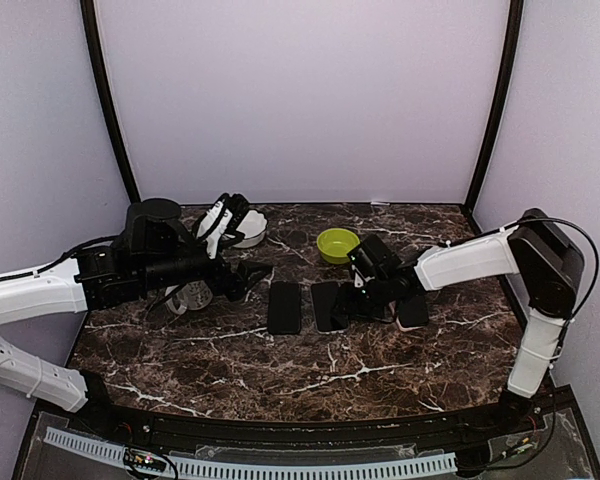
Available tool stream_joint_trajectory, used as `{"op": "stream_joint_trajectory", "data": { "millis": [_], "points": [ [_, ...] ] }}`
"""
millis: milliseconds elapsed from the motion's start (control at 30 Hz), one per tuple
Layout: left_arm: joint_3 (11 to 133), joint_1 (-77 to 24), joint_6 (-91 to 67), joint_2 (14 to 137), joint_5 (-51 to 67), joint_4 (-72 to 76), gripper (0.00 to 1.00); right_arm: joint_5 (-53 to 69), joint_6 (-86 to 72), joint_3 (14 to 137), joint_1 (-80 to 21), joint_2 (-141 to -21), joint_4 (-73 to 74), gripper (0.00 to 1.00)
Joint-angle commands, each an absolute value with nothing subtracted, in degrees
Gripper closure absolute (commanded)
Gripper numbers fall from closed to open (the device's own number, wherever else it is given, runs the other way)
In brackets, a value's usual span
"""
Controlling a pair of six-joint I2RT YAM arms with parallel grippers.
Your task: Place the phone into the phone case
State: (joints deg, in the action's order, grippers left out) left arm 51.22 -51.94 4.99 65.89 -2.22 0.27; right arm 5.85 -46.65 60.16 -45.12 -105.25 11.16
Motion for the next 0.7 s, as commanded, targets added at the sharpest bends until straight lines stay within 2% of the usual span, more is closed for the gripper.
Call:
{"op": "stream_joint_trajectory", "data": {
  "millis": [0, 667],
  "points": [
    [51.07, -51.57, 5.88, 64.76, -2.37, 0.32, 0.07, 5.34, -49.73, 57.40, -47.04, -104.15, 12.93, 0.54],
    [50.80, -51.60, 5.97, 64.76, -1.93, 0.29, 0.07, 5.90, -50.49, 59.18, -48.43, -103.97, 11.48, 0.55]
  ]
}}
